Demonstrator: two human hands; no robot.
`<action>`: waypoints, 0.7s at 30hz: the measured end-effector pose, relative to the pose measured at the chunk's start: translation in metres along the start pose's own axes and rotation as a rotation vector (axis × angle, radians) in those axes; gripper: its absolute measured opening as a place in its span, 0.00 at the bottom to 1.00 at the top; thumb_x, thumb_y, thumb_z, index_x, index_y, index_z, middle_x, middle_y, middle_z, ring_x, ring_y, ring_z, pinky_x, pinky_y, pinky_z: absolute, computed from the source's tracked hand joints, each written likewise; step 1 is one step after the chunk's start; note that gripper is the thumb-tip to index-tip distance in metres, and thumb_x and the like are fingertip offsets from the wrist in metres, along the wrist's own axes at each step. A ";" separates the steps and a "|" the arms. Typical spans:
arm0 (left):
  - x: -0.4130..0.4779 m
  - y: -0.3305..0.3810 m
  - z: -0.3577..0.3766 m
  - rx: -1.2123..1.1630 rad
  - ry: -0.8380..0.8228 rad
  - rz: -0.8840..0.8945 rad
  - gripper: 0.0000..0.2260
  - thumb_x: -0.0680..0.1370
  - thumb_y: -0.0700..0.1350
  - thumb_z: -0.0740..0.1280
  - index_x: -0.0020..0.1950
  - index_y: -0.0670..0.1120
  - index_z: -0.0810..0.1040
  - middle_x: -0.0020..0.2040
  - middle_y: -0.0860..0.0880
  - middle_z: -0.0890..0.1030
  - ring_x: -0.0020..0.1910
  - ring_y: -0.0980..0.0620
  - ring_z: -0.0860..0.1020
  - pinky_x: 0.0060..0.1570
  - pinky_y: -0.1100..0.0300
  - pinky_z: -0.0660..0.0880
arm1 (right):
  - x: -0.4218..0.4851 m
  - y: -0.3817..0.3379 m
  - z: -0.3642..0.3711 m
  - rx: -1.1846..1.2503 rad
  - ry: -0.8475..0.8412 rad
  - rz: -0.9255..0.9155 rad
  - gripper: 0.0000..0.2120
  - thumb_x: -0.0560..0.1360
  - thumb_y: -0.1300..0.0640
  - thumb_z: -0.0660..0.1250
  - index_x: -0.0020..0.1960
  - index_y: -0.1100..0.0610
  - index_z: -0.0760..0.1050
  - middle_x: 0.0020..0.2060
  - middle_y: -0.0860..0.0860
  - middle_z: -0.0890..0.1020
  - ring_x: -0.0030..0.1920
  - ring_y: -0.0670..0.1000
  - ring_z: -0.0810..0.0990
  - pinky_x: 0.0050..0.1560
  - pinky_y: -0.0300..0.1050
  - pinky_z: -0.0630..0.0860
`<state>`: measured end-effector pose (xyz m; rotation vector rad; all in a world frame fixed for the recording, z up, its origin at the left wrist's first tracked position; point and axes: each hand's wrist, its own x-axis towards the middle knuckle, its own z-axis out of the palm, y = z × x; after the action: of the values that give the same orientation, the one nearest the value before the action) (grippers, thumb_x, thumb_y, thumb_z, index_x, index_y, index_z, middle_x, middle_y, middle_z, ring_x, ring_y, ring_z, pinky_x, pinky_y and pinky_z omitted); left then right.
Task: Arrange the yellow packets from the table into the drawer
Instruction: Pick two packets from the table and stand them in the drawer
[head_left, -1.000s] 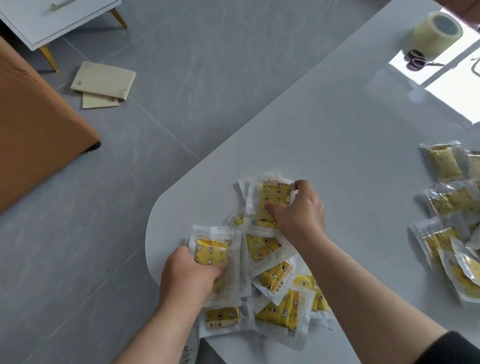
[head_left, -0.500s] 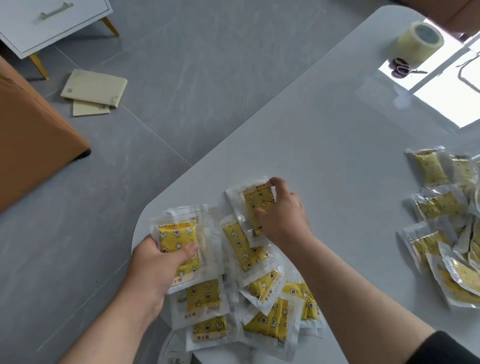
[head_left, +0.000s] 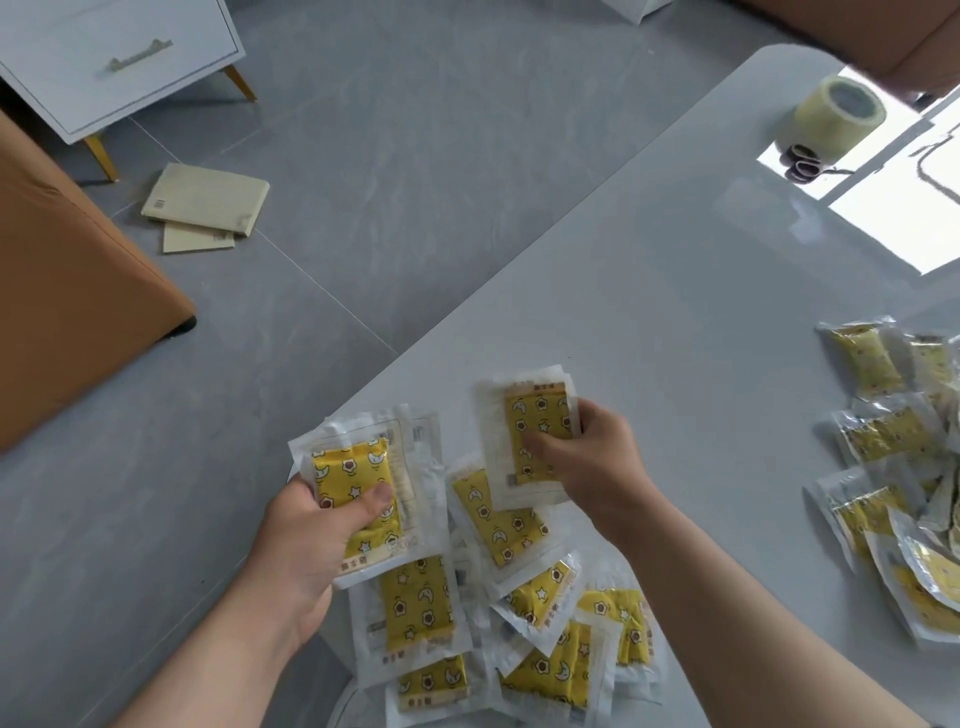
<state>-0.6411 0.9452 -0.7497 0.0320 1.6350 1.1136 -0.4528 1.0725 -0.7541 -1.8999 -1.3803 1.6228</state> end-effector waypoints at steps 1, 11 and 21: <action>-0.003 0.005 0.001 -0.009 -0.015 0.004 0.09 0.72 0.33 0.70 0.48 0.44 0.79 0.41 0.46 0.86 0.44 0.45 0.84 0.47 0.48 0.78 | -0.005 -0.003 -0.003 0.061 -0.003 0.001 0.12 0.71 0.65 0.73 0.53 0.56 0.80 0.47 0.54 0.86 0.44 0.53 0.86 0.41 0.46 0.83; -0.049 0.112 0.019 -0.076 -0.123 0.066 0.06 0.76 0.34 0.64 0.52 0.40 0.77 0.47 0.38 0.84 0.48 0.38 0.82 0.52 0.38 0.77 | -0.066 -0.108 -0.033 0.572 -0.038 0.022 0.10 0.75 0.65 0.68 0.55 0.57 0.76 0.46 0.55 0.86 0.45 0.58 0.86 0.49 0.59 0.81; -0.187 0.241 0.014 0.034 -0.326 0.227 0.07 0.77 0.32 0.62 0.52 0.37 0.77 0.43 0.38 0.85 0.37 0.42 0.84 0.30 0.52 0.79 | -0.214 -0.224 -0.090 0.548 0.051 -0.091 0.10 0.73 0.70 0.68 0.52 0.61 0.78 0.42 0.59 0.86 0.43 0.61 0.85 0.47 0.59 0.81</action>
<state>-0.6764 0.9878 -0.4494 0.4096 1.3798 1.1812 -0.4596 1.0469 -0.4326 -1.5186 -0.8637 1.6742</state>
